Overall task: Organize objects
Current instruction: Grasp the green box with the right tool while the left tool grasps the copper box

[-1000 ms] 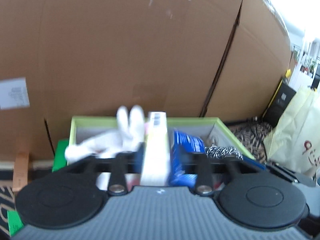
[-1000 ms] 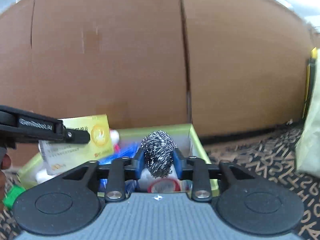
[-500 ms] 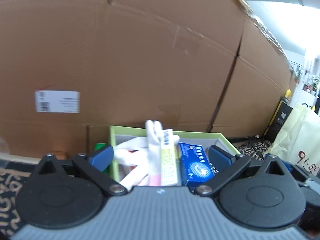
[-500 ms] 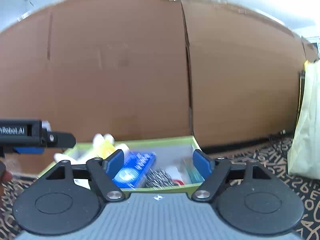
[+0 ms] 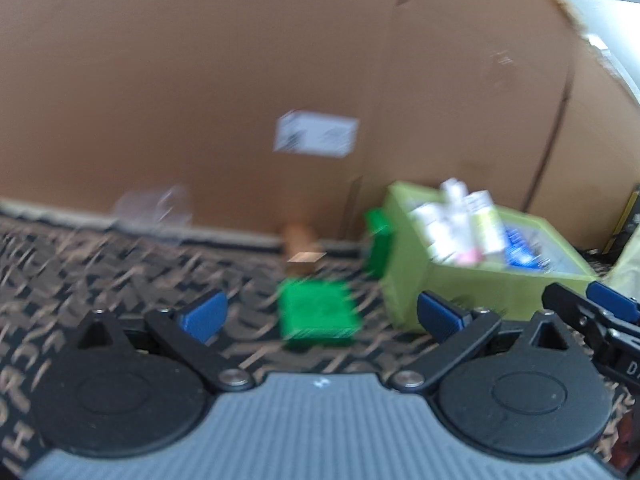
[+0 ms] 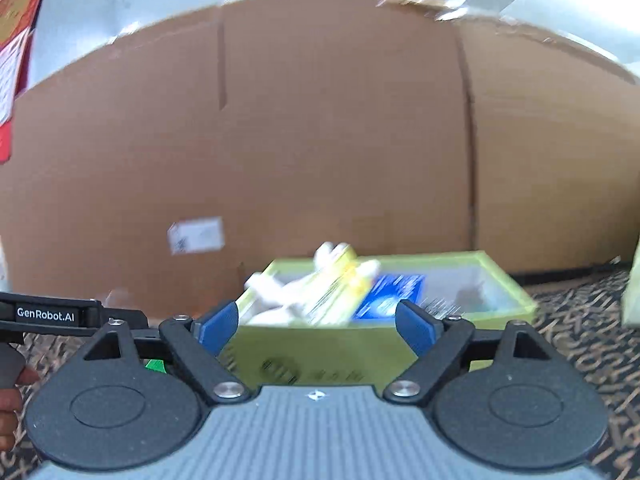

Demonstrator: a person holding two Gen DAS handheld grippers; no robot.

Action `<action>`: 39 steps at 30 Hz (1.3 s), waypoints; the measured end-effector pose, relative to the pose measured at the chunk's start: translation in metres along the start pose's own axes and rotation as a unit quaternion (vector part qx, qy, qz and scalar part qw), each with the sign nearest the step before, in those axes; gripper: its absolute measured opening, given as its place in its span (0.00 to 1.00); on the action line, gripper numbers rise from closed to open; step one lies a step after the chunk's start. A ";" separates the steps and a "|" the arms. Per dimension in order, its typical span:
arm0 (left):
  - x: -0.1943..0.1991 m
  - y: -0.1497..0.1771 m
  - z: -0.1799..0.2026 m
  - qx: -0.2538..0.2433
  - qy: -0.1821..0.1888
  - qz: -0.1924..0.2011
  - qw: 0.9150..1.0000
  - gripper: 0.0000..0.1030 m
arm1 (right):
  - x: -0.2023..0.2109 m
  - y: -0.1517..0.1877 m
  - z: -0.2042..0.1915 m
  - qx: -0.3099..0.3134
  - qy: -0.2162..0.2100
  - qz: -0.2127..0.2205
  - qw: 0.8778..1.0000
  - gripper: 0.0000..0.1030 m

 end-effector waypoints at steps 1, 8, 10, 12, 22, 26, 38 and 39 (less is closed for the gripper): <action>-0.001 0.004 -0.009 0.004 -0.009 -0.006 1.000 1.00 | -0.002 0.006 -0.006 0.002 -0.005 -0.008 1.000 0.86; 0.002 0.007 -0.055 0.037 -0.028 -0.021 0.999 1.00 | -0.036 0.049 -0.068 0.029 -0.076 -0.103 0.991 0.86; 0.002 0.003 -0.063 0.043 -0.027 -0.018 0.999 1.00 | -0.051 0.053 -0.087 0.043 -0.088 -0.118 0.988 0.86; 0.000 -0.002 -0.069 0.040 -0.032 -0.015 0.999 1.00 | -0.065 0.055 -0.107 0.051 -0.098 -0.130 0.985 0.86; -0.033 -0.028 -0.075 0.035 -0.012 -0.035 0.999 1.00 | -0.136 0.072 -0.144 0.072 -0.059 -0.194 0.977 0.74; -0.064 -0.038 -0.061 0.031 0.007 -0.048 0.998 1.00 | -0.126 0.071 -0.130 0.042 -0.058 -0.188 0.979 0.64; -0.174 -0.039 -0.012 -0.003 0.010 -0.113 0.994 0.52 | -0.070 0.078 -0.105 0.012 -0.069 -0.183 0.981 0.65; -0.171 -0.038 -0.012 -0.010 0.012 -0.108 0.994 0.34 | -0.069 0.077 -0.105 0.012 -0.070 -0.183 0.981 0.65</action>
Point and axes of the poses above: each gripper's, at about its wrist camera, not at the fingertips, and x roughly against the way its jaws point, z to its right, y to its underside, the point moved 8 cm from there along -x, roughly the way its jaws point, and after that the axes turned 3 degrees about -y, right-handed, at the moved point
